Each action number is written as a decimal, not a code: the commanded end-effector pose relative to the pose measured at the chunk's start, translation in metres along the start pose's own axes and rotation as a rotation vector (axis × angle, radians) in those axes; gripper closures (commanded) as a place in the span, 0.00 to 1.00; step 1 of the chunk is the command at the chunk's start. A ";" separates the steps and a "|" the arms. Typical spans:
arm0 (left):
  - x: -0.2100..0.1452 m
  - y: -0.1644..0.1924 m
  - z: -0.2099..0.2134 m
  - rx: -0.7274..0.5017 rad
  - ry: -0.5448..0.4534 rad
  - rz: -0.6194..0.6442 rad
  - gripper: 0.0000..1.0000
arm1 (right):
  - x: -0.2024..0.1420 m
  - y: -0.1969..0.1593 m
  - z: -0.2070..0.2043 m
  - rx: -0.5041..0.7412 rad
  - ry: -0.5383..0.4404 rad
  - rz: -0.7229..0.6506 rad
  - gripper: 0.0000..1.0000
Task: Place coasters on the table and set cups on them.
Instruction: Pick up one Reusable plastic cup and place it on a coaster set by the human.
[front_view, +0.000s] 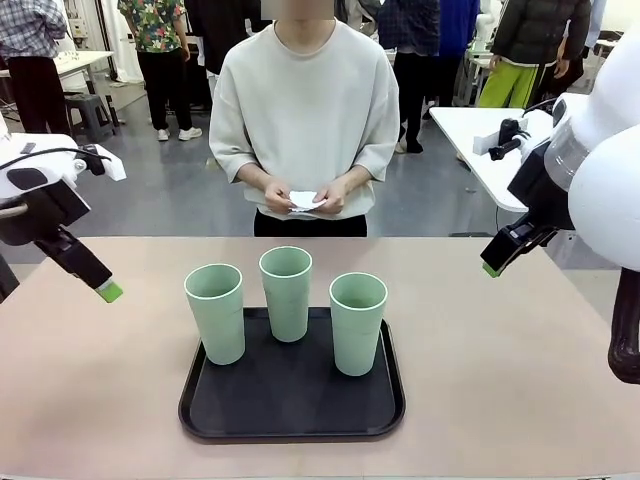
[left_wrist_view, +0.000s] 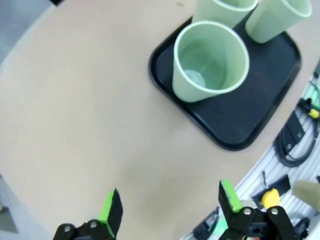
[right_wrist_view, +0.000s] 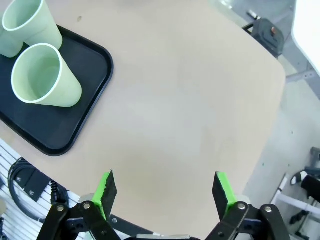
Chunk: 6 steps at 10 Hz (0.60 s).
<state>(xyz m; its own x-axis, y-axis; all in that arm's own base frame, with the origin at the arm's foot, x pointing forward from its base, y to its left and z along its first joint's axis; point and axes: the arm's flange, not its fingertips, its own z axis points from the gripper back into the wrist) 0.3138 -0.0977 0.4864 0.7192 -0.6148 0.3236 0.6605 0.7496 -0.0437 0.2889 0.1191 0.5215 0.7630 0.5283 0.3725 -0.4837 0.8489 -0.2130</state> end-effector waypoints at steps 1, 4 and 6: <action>0.010 0.010 -0.022 0.015 -0.006 -0.012 0.00 | 0.007 -0.014 -0.023 0.037 0.003 0.038 0.00; 0.007 0.006 -0.013 -0.212 -0.085 0.066 0.00 | -0.007 -0.009 -0.011 0.150 0.000 -0.036 0.00; -0.013 0.043 0.012 -0.607 -0.326 0.194 0.00 | -0.051 -0.051 -0.029 0.690 -0.157 -0.192 0.00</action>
<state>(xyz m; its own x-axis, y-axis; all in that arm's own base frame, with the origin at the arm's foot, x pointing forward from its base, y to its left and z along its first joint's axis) 0.3279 -0.0817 0.4861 0.7592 -0.4656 0.4547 0.6373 0.6736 -0.3743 0.3048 0.0869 0.5158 0.7831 0.4405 0.4389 -0.5379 0.8340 0.1226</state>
